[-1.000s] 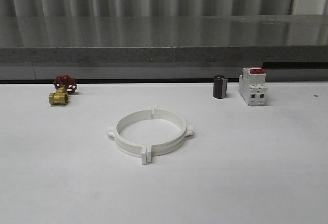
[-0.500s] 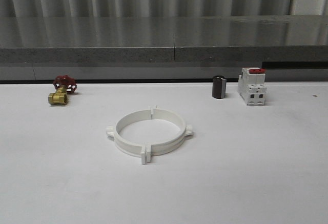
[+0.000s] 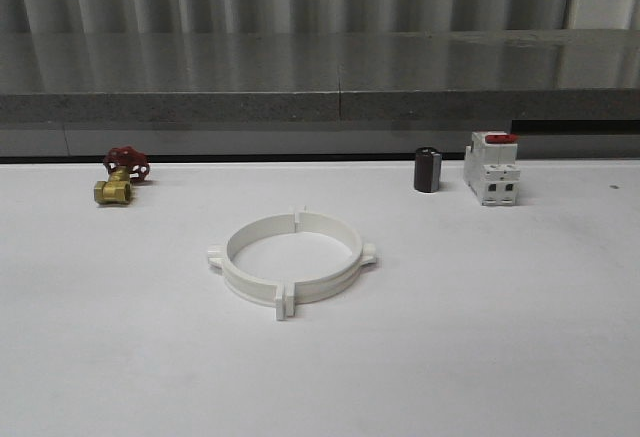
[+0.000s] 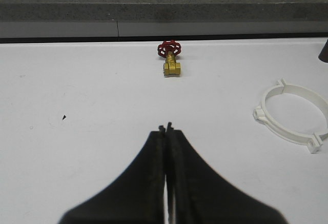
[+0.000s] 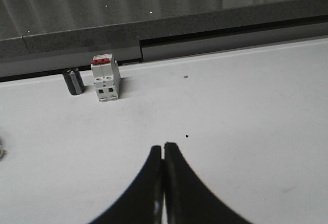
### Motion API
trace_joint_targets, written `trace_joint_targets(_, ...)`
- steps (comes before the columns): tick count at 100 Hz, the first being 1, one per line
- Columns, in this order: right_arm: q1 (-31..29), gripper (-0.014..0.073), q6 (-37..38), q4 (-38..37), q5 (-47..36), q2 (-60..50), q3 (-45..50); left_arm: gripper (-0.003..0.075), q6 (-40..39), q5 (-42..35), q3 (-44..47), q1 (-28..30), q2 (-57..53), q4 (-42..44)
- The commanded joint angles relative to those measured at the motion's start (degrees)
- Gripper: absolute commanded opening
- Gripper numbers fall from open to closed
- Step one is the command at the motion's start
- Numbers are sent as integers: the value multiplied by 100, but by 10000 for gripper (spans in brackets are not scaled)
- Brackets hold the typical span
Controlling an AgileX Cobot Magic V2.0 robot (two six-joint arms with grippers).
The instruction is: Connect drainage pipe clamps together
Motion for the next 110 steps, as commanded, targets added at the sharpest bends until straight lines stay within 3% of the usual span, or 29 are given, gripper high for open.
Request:
trace_joint_targets(1,21,-118,-83,65,-750,-111,6,-20,-17,-383,-154,17,52,-12)
trace_joint_targets(65,700,-118,-94,-125,-813,-111,-3,-20,-17,-383,-154,17,52,-12)
trace_joint_targets(110,705,-118,-94,-125,-770,-111,-3,-20,-17,-383,-154,17,52,-12)
